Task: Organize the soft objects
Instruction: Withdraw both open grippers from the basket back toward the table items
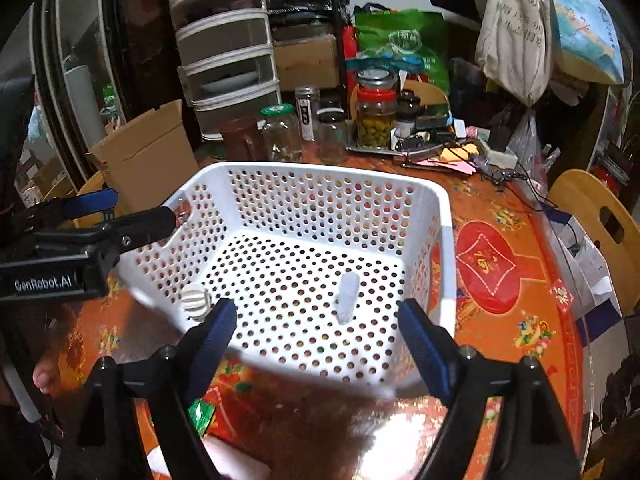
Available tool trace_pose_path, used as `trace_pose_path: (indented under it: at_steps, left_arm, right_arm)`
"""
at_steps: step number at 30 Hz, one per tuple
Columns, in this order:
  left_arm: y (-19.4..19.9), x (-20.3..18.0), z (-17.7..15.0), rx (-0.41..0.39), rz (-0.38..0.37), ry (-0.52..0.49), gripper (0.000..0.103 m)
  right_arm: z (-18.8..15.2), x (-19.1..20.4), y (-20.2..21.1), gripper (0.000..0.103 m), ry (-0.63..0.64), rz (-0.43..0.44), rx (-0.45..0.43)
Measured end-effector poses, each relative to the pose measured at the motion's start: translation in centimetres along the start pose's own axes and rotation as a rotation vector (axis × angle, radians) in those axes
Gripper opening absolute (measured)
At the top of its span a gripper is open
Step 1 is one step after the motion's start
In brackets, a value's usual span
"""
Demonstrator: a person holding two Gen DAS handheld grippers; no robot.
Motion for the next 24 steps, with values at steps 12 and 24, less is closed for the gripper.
trace_pose_path:
  at_steps: [12,24]
  left_arm:
    - [10.5,2.5,-6.8,-0.137,-0.072,0.002,0.103]
    - [14.8,5.1,-18.1,-0.165,-0.139,0.018,0.103]
  right_arm:
    - [-5.6,2.5,6.8,0.083,0.010,0.003,-0.100]
    - [-14.3,5.7,10.1,0.085,-0.001,-0.015,-0.149]
Point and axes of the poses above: each gripper's, at about its wrist camera, not at the fingertips, and y roughly against the way its jaws point, x to its left, z to its top, the point moved 3 cm from there along -y, roughly the way its jaws point, and after that the axes turned 11 degrees about y, right-handed, at the moved point
